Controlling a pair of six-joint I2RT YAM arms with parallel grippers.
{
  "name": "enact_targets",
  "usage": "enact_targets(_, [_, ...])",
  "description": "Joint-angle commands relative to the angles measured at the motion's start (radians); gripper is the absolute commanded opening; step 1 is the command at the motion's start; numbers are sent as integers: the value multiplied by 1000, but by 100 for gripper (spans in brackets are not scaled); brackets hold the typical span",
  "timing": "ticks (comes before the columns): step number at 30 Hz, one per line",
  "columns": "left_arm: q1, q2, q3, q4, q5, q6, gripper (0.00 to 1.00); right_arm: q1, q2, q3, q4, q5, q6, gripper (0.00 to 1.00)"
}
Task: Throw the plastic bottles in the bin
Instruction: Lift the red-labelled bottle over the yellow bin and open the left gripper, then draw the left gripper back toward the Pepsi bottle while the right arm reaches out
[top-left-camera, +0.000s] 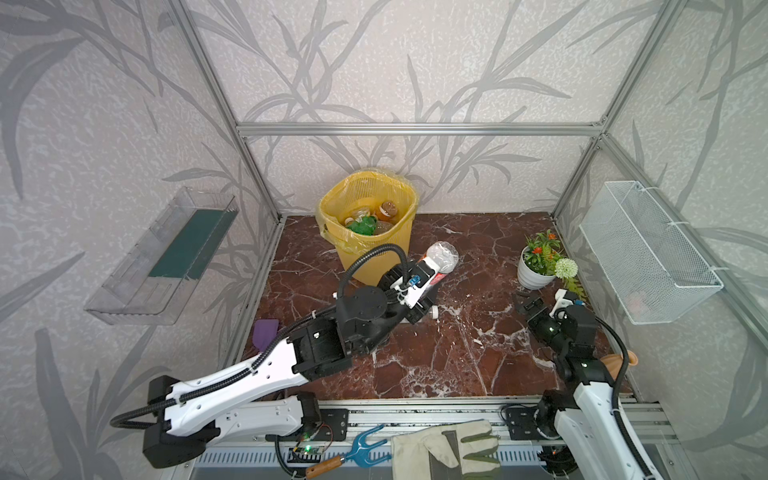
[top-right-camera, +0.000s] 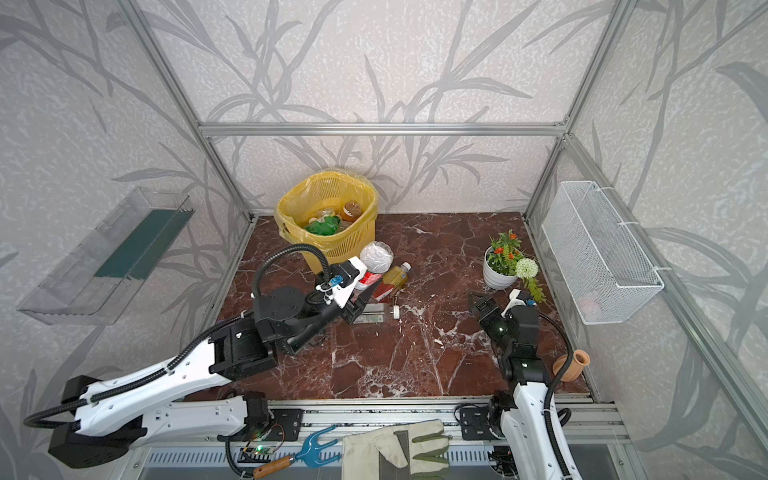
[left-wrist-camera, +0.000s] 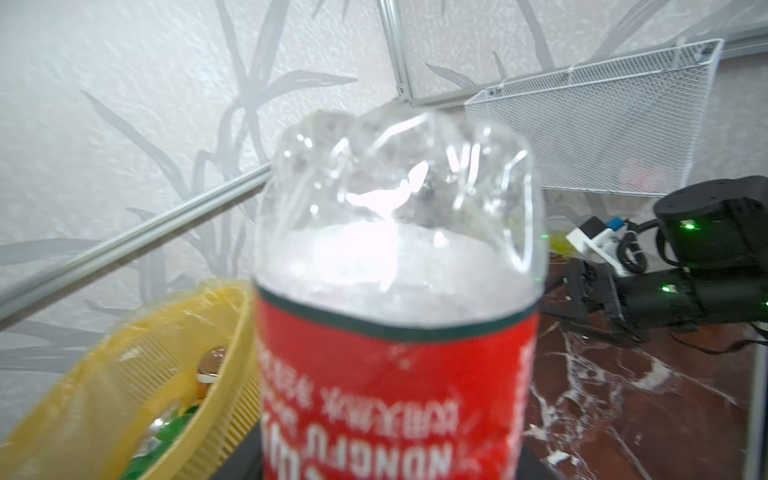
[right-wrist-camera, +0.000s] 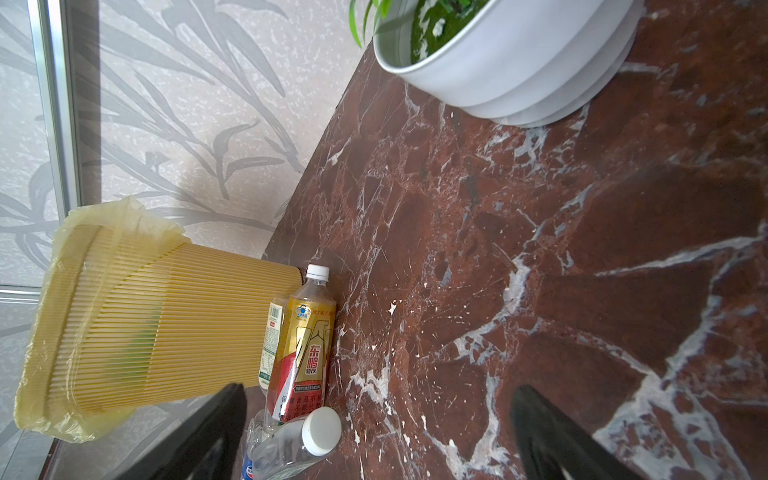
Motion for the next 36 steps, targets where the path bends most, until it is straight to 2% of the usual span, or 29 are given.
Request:
enact_targets(1, [34, 6, -7, 67, -87, 112, 58, -4, 1, 4, 33, -16, 1, 99])
enact_targets(2, [67, 10, 0, 75, -82, 84, 57, -3, 1, 4, 33, -18, 2, 99])
enact_targets(8, [347, 98, 109, 93, 175, 73, 57, -4, -6, 20, 17, -22, -6, 99])
enact_targets(10, [463, 193, 217, 52, 265, 47, 57, -4, -12, 22, 15, -23, -6, 99])
enact_targets(13, [614, 405, 469, -176, 395, -47, 65, -4, -19, 24, 18, -28, -1, 99])
enact_targets(15, [628, 495, 544, -279, 384, -56, 74, -4, -32, 26, 6, -30, -4, 99])
enact_targets(16, [627, 509, 537, -271, 353, -68, 84, -4, -43, 25, -6, -27, -6, 99])
enact_targets(17, [627, 512, 524, -263, 319, -92, 98, -4, -57, 23, -18, -22, -6, 99])
enact_targets(18, [627, 509, 516, -261, 311, -104, 99, -4, -67, 21, -27, -18, -9, 99])
enact_targets(25, [626, 334, 417, -194, 337, -94, 99, -4, -73, 26, -51, -12, -28, 99])
enact_targets(30, [624, 169, 357, -194, 411, -134, 99, -4, -43, 24, -13, -31, -13, 99])
enact_targets(33, [617, 45, 237, -156, 429, -191, 99, -4, -43, 23, -16, -28, -15, 99])
enact_targets(36, [596, -78, 108, -158, 378, -226, 99, -3, -46, 21, -21, -31, -19, 99])
